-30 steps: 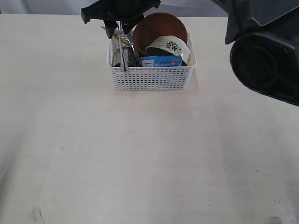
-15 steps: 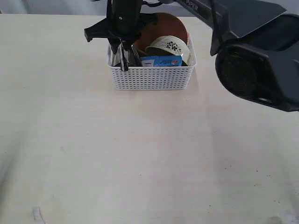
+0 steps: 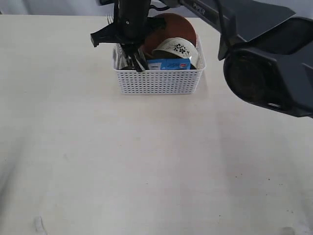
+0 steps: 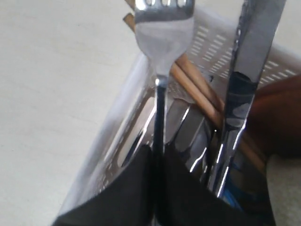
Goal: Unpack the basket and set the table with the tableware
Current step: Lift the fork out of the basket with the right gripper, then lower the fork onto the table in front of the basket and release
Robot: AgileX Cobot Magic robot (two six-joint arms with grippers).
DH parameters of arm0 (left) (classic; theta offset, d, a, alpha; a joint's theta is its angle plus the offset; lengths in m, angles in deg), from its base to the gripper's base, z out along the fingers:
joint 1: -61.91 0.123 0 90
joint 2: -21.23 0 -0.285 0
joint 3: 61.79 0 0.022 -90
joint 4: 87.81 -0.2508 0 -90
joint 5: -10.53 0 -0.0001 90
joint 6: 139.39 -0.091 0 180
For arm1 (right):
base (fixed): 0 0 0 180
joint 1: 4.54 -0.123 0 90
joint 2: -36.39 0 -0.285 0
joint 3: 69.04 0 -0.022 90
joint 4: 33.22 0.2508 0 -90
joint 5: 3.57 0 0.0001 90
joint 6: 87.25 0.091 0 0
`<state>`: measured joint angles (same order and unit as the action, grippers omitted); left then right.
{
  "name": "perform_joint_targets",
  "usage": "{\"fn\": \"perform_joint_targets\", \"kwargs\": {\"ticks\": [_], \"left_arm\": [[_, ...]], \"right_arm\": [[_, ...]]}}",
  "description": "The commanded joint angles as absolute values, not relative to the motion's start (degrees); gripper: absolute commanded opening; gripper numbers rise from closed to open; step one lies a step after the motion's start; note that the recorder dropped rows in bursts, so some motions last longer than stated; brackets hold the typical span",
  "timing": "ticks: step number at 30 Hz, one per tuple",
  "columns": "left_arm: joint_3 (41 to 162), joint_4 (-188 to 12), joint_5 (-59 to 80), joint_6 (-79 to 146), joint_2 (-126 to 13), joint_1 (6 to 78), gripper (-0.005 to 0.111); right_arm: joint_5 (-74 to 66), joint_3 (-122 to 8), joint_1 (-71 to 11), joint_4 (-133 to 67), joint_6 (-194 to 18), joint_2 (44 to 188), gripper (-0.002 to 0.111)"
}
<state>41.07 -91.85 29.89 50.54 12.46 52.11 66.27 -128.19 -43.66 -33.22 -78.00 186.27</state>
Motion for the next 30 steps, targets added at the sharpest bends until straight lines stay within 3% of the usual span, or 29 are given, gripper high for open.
{"fn": "perform_joint_targets", "kwargs": {"ticks": [1, 11, 24, 30], "left_arm": [[41.0, -91.8, 29.3, 50.8, 12.3, 51.9, 0.001], [41.0, -91.8, 29.3, 50.8, 12.3, 51.9, 0.001], [41.0, -91.8, 29.3, 50.8, 12.3, 51.9, 0.001], [41.0, -91.8, 29.3, 50.8, 12.3, 51.9, 0.001]], "right_arm": [[66.4, -128.4, -43.5, -33.2, -78.4, 181.8, -0.001], [66.4, -122.0, -43.5, -33.6, -73.9, 166.0, -0.001], [66.2, -81.5, -52.8, -39.2, -57.7, 133.6, -0.001], [59.4, -61.0, -57.0, -39.2, -48.1, 123.4, -0.001]]}}
